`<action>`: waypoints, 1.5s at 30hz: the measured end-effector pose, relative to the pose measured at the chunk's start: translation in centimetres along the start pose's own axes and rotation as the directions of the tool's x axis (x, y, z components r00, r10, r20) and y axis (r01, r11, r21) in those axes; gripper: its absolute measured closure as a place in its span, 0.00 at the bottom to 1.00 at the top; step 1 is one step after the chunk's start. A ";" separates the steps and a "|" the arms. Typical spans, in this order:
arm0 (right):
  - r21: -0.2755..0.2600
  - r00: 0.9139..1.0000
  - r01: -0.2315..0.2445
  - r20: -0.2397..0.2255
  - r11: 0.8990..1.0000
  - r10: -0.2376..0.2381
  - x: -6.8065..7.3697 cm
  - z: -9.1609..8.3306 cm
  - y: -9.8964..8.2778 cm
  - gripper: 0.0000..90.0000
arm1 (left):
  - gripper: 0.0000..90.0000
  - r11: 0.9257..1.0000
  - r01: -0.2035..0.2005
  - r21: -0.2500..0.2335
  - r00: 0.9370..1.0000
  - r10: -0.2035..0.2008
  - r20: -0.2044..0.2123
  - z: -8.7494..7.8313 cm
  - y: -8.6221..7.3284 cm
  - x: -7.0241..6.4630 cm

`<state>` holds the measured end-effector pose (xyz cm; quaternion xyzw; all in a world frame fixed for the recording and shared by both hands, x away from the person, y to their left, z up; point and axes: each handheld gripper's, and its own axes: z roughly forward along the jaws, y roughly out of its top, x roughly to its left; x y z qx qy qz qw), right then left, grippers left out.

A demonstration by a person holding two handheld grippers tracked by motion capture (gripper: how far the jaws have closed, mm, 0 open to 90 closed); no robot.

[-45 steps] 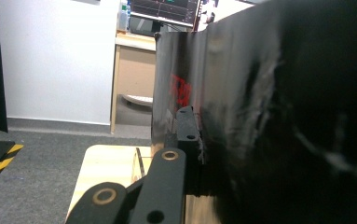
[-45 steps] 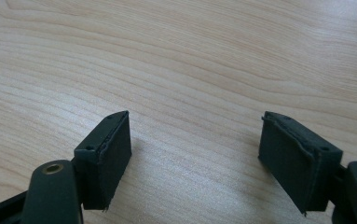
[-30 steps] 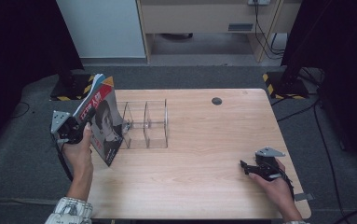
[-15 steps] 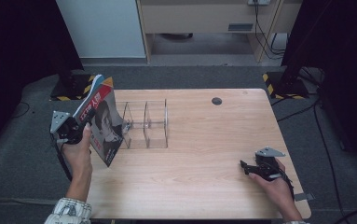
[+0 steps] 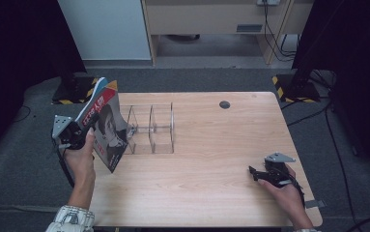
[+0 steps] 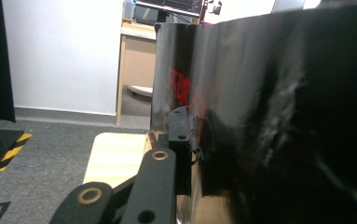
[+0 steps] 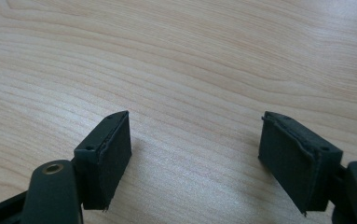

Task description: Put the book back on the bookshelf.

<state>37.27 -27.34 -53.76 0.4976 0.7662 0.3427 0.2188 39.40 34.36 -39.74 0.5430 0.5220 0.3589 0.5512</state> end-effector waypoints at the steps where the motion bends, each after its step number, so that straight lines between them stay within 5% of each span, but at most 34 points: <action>1: 0.000 1.000 0.000 -0.001 1.000 0.000 0.0 0.0 0.0 0.28 | 0.85 1.000 0.001 -0.002 1.000 -0.001 -0.004 0.0 0.0 0.0; 30: 0.000 1.000 0.000 -0.001 1.000 0.000 0.0 0.0 0.0 0.28 | 0.32 1.000 -0.019 -0.011 0.997 0.018 -0.076 -0.3 0.0 0.2; 45: 0.001 1.000 0.000 -0.002 1.000 0.000 0.0 0.0 0.0 0.28 | 0.18 1.000 -0.021 0.003 0.998 0.021 -0.058 -0.1 -0.1 0.4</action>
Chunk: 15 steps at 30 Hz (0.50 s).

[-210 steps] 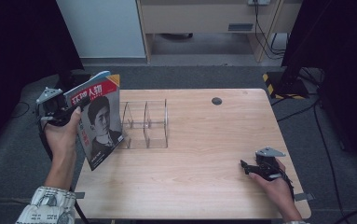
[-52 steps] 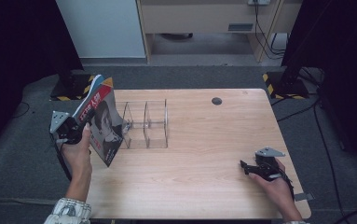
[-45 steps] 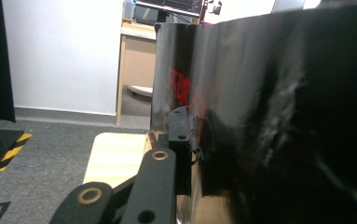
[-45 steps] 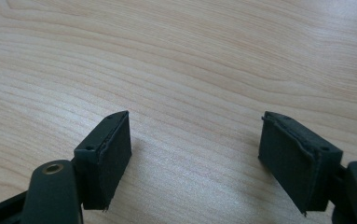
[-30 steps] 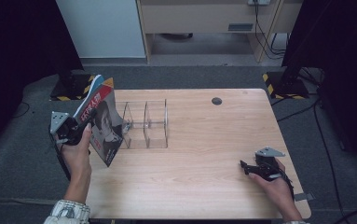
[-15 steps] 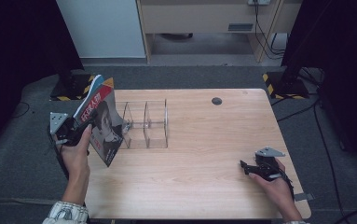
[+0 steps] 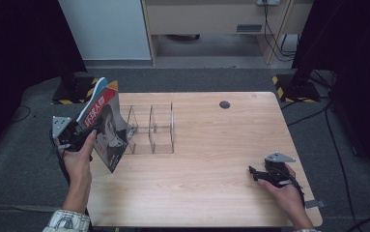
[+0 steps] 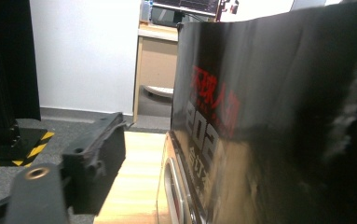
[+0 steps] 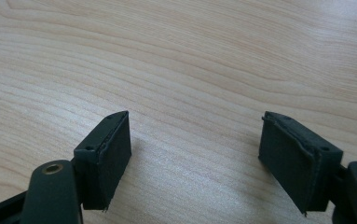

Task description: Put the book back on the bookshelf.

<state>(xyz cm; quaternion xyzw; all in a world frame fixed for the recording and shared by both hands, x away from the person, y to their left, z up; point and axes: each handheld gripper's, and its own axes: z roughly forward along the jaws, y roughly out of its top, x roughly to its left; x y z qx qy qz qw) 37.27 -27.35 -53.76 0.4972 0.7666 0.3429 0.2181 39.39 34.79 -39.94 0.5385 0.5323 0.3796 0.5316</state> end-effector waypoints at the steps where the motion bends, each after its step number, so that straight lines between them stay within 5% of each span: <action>1: 0.000 1.000 0.000 0.000 1.000 0.000 0.0 0.0 0.0 0.28 | 0.17 1.000 -0.004 0.000 1.000 0.004 0.001 0.0 0.0 0.0; 15: 0.001 1.000 -0.002 0.000 1.000 0.002 0.0 0.0 0.0 0.28 | 0.03 1.000 -0.017 0.003 0.999 0.017 0.048 -0.2 -0.2 -0.1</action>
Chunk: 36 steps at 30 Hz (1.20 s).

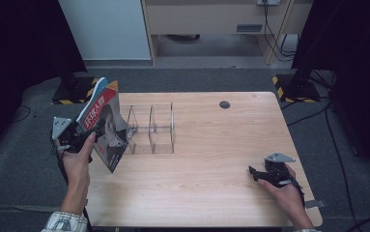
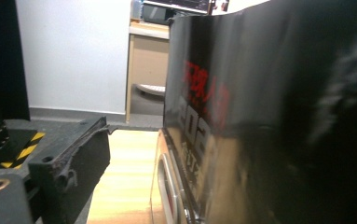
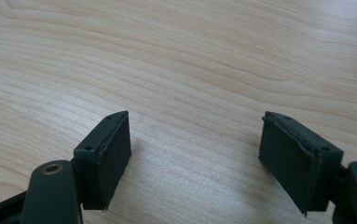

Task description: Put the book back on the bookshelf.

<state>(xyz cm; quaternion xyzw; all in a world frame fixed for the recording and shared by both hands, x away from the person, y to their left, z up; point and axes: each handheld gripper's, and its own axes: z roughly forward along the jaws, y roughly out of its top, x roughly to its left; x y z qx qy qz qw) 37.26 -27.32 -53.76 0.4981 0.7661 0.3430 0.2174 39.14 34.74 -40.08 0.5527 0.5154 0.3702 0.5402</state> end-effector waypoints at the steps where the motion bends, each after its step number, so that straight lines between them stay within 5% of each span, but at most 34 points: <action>1: 0.000 1.000 0.000 0.000 1.000 0.000 0.0 0.0 0.0 0.28 | 0.03 1.000 -0.004 0.001 1.000 0.004 0.001 0.0 0.0 -0.1; 18: 0.000 1.000 0.001 -0.001 1.000 -0.001 0.0 0.0 0.0 0.28 | 0.04 0.998 -0.058 0.025 0.998 0.057 0.026 -1.3 0.0 -0.5; 36: 0.001 1.000 0.002 -0.003 1.000 -0.002 0.0 0.0 0.0 0.28 | 0.05 0.988 -0.103 0.117 0.994 0.098 0.043 -3.1 -1.5 -0.6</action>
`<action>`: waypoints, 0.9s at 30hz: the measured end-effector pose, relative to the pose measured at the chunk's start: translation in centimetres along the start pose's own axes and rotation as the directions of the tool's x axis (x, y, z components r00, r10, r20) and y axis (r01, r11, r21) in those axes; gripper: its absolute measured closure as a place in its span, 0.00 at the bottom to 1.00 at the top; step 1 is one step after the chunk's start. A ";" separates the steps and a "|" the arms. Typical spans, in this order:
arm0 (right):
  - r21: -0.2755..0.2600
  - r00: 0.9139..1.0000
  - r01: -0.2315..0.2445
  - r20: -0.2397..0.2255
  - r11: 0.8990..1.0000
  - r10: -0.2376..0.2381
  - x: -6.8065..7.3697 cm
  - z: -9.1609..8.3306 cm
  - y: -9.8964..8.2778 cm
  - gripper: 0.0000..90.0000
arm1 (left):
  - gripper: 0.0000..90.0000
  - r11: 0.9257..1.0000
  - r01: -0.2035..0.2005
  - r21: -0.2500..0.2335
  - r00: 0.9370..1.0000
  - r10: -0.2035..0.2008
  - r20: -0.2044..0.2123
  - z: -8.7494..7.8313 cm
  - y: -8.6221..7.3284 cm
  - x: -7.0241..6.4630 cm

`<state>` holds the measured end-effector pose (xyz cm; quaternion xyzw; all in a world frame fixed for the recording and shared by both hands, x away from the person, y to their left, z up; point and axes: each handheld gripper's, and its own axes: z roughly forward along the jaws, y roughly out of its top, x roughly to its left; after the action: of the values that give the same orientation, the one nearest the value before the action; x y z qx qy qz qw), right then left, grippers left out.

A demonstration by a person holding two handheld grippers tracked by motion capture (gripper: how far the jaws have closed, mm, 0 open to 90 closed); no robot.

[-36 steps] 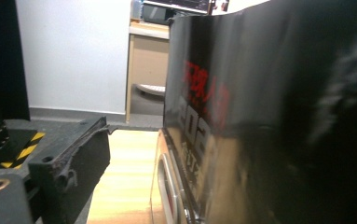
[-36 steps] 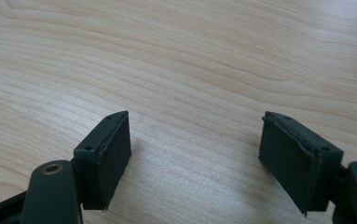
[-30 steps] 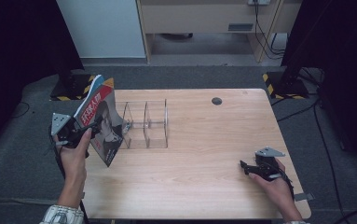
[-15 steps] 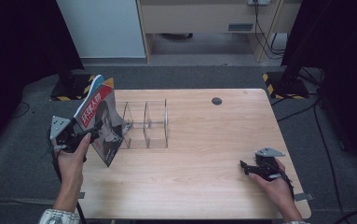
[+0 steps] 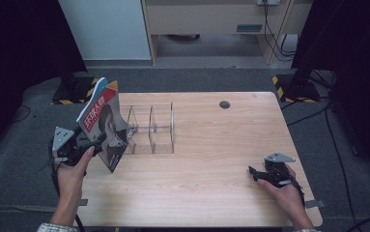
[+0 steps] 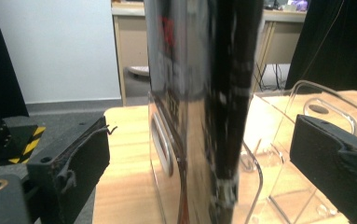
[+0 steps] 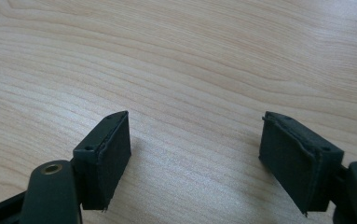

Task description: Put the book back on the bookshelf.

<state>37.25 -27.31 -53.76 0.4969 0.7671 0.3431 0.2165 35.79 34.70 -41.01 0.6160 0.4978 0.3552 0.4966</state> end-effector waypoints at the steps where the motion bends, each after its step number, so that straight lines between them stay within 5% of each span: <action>1: 0.000 1.000 0.000 0.000 1.000 0.000 0.0 0.0 0.0 0.28 | 0.05 1.000 -0.004 0.007 1.000 0.004 0.001 -0.1 -0.1 -0.1; 27: 0.001 1.000 0.002 0.000 1.000 -0.002 0.0 0.0 0.0 0.27 | 0.06 0.992 -0.034 0.120 0.999 0.030 0.039 -1.2 -4.0 -1.0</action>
<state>37.25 -27.28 -53.76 0.4961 0.7678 0.3427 0.2167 33.39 34.04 -44.54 0.6592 0.4991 0.3209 0.4618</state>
